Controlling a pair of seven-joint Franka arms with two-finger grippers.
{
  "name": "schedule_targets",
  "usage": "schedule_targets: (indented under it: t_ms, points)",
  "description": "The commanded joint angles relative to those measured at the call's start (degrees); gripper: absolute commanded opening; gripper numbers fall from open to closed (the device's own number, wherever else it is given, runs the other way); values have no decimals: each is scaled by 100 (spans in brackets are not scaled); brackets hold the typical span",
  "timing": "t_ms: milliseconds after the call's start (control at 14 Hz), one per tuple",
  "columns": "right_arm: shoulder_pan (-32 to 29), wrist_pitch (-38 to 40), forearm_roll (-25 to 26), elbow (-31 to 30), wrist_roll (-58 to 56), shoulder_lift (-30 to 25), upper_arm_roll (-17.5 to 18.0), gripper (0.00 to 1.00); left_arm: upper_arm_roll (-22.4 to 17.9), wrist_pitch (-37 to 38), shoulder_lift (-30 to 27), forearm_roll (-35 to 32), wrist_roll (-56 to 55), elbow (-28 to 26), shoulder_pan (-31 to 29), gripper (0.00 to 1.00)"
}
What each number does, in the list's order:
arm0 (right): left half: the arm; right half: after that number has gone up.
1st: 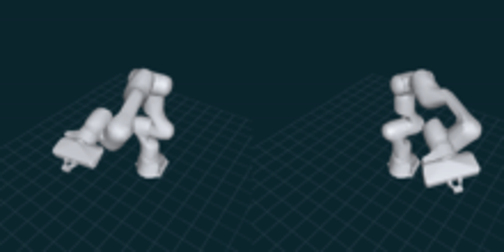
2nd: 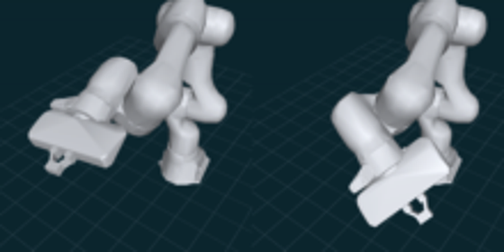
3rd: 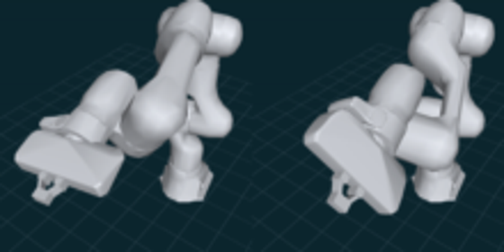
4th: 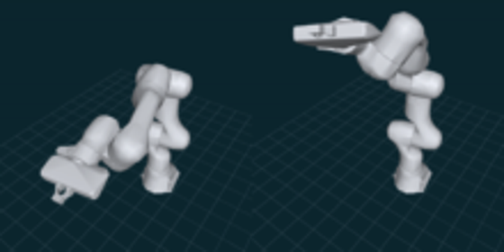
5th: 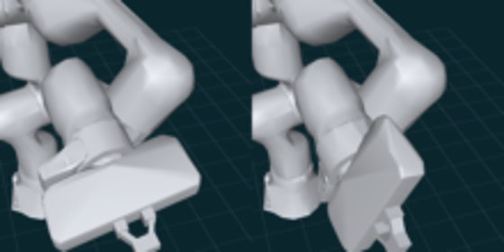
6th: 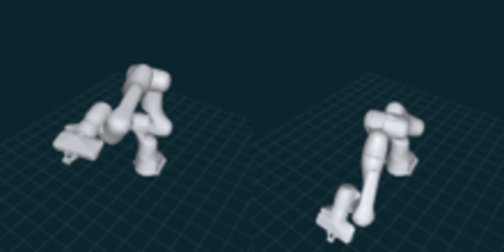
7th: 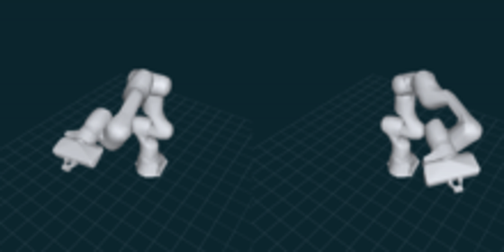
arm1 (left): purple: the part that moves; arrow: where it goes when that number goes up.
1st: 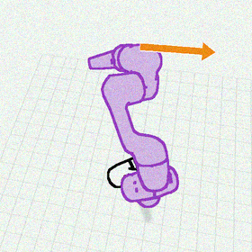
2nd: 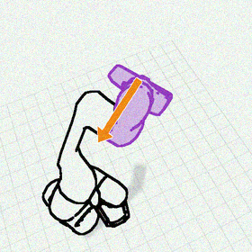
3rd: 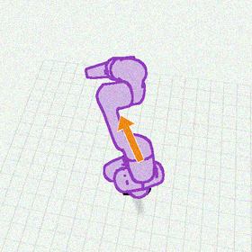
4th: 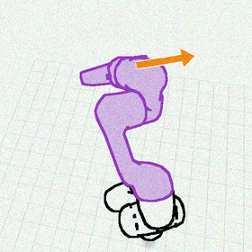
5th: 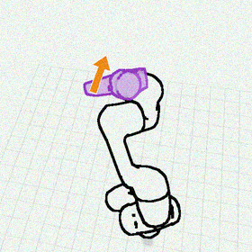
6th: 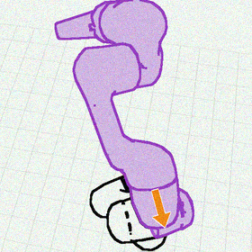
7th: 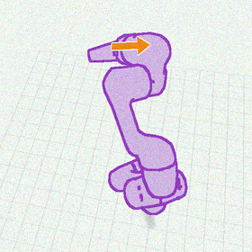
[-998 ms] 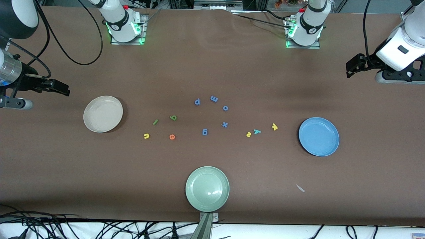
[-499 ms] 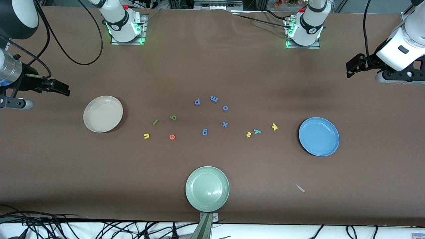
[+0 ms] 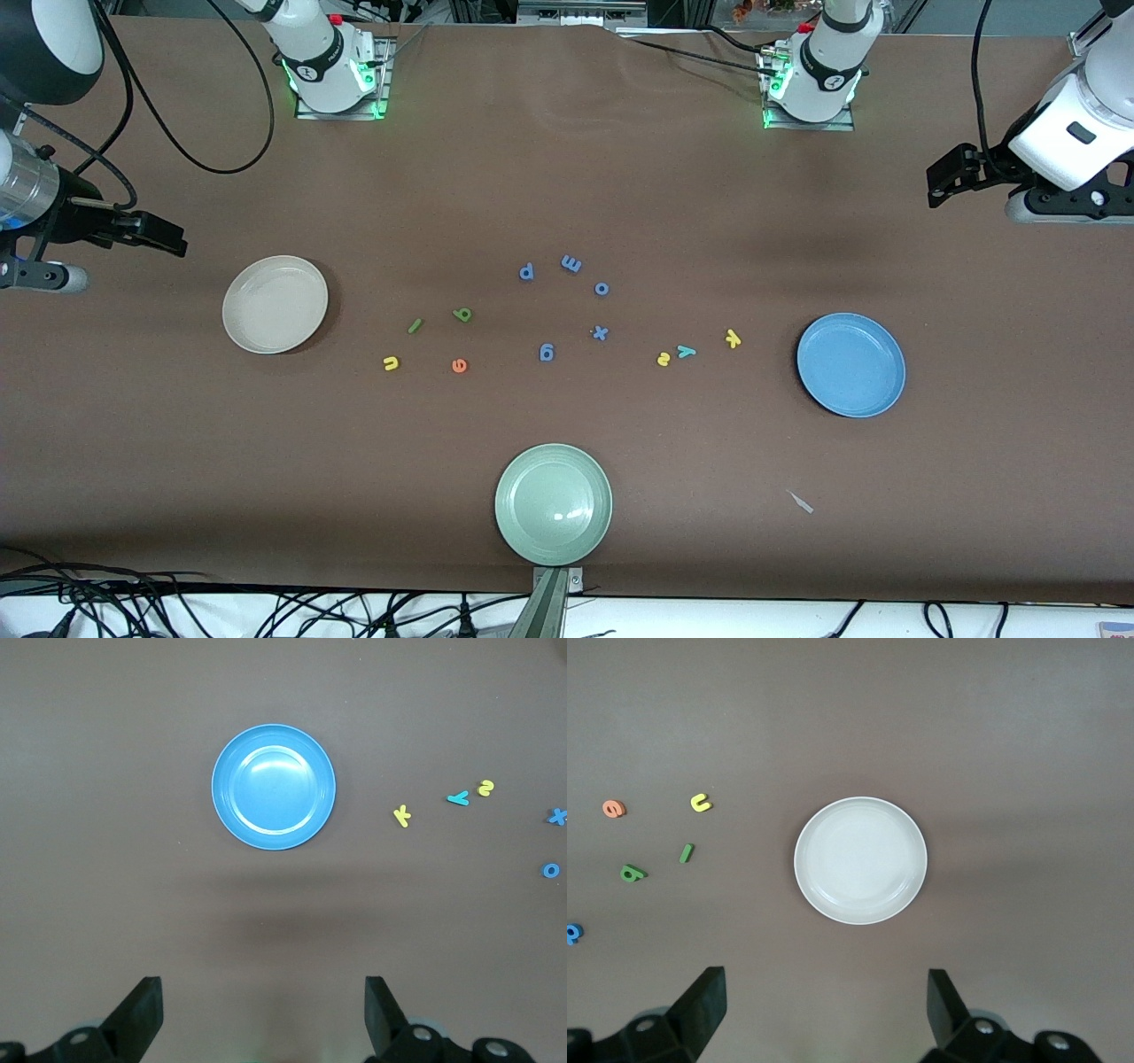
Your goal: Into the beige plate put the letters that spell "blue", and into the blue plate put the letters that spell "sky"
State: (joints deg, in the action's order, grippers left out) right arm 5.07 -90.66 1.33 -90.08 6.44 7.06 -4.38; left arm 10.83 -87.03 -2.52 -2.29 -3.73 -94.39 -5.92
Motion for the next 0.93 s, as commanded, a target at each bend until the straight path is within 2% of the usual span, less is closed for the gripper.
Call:
schedule_targets:
  t_ms: [0, 855]
  points:
    - [-50, 57, 16, -9, 42, -38, 60, 100, 7, 98, -47, -123, 100, 53, -15, 100]
    - [-41, 57, 16, -9, -37, -47, 69, 100, 16, 107, -55, -131, 92, 53, -15, 100]
